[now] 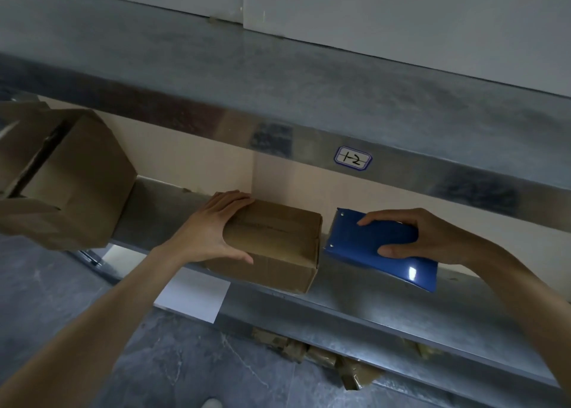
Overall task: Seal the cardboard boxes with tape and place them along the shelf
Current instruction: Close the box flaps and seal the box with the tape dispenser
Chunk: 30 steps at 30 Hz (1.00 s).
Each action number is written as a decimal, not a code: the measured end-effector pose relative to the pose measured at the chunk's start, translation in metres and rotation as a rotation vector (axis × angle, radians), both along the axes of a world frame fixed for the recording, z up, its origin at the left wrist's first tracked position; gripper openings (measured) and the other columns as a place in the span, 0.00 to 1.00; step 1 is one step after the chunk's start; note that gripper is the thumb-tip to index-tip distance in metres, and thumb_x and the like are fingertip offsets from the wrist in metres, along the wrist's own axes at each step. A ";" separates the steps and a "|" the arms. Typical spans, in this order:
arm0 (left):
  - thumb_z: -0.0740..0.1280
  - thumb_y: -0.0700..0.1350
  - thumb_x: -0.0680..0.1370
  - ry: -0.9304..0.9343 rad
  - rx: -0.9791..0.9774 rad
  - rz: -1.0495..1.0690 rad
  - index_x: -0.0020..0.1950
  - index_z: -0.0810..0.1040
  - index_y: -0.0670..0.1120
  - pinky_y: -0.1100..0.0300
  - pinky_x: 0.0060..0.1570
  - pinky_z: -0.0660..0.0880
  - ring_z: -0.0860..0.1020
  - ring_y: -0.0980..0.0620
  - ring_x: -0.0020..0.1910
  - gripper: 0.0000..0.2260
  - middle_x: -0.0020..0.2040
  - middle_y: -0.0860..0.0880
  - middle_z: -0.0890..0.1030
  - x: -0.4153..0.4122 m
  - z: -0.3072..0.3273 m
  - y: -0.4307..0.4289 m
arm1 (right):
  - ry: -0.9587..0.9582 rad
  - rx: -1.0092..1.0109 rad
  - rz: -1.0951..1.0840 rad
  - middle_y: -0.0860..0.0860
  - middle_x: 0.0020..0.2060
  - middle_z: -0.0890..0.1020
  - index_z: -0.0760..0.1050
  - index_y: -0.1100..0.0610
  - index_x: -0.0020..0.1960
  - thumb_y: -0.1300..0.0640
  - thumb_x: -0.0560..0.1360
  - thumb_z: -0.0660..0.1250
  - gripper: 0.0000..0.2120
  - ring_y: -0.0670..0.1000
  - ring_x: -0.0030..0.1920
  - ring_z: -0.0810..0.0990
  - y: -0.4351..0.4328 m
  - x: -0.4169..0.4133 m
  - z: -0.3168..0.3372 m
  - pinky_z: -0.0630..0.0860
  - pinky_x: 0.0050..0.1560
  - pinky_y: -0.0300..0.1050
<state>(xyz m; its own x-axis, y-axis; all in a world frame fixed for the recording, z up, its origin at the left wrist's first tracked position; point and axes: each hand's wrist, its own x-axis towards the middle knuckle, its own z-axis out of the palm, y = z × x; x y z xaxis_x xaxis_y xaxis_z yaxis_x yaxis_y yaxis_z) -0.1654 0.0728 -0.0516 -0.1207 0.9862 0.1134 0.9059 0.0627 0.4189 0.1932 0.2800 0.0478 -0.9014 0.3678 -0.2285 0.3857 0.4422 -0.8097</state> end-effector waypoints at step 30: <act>0.61 0.82 0.61 0.075 -0.063 0.017 0.76 0.56 0.63 0.51 0.68 0.67 0.62 0.53 0.72 0.47 0.75 0.61 0.58 0.004 0.009 0.004 | 0.032 0.066 -0.115 0.35 0.59 0.79 0.78 0.35 0.59 0.44 0.68 0.74 0.20 0.40 0.56 0.80 -0.002 0.016 -0.015 0.79 0.52 0.36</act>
